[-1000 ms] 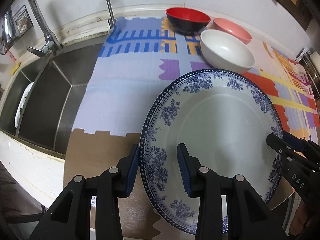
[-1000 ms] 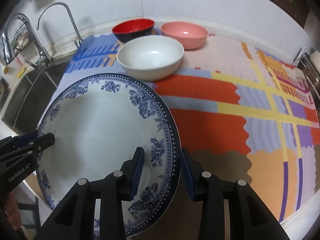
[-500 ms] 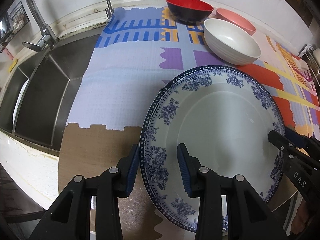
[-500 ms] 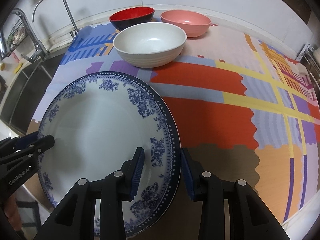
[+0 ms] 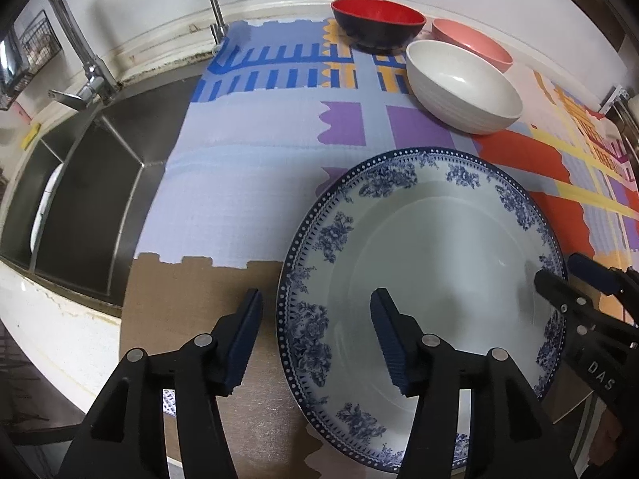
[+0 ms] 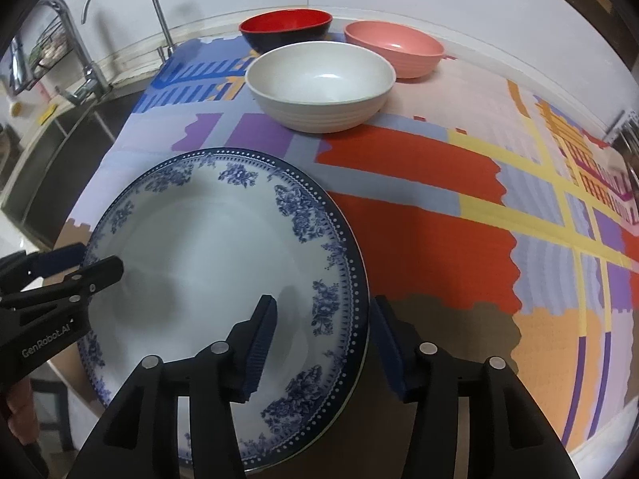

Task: Organize plates and bowls
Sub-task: 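Open both tools and move them to the white bowl, then close both tools on the rim of the white bowl, then lift the white bowl with both tools and carry it over the stacked plates, then lower the white bowl onto the plates and open both tools, then move both tools toward the pink bowl beside the red bowl, then close both tools on the rim of the pink bowl, then lift the pink bowl with both tools and carry it over the white bowl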

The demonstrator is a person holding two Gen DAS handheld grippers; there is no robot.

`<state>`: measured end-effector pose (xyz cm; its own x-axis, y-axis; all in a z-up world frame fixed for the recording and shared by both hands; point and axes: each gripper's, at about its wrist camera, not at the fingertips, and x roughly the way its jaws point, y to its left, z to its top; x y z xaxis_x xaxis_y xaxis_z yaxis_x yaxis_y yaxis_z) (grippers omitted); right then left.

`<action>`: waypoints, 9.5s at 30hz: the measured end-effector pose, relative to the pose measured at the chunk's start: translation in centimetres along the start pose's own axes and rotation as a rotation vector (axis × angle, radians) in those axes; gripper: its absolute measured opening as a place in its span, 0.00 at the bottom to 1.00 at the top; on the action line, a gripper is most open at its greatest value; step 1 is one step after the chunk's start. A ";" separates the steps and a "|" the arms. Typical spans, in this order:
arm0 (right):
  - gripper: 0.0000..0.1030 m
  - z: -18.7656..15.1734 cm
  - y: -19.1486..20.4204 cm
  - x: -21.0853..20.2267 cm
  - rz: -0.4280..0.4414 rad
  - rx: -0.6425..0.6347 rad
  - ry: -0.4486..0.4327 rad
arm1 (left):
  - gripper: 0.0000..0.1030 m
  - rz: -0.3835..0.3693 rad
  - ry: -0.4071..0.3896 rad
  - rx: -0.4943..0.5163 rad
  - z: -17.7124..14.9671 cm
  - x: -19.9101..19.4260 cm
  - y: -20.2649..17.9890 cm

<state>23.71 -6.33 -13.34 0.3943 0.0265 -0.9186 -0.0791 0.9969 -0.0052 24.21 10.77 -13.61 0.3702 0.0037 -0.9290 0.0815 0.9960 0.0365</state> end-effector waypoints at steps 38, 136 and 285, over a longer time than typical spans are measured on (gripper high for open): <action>0.49 10.0 -6.4 -3.9 0.023 -0.015 -0.212 | 0.63 -0.036 -0.207 0.028 11.6 -3.0 -5.7; 0.11 0.5 -17.3 -4.5 -0.006 0.256 -0.083 | 0.16 -0.247 -0.044 0.325 5.3 -2.7 -22.7; 0.12 25.6 -17.2 8.9 0.134 0.057 -0.084 | 0.16 -0.077 -0.103 0.060 27.4 8.0 -17.7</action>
<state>51.97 -21.35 -11.30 0.4591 0.1634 -0.8733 -0.0851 0.9865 0.1398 51.02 -9.29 -11.56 0.4532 -0.0850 -0.8874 0.1677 0.9858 -0.0088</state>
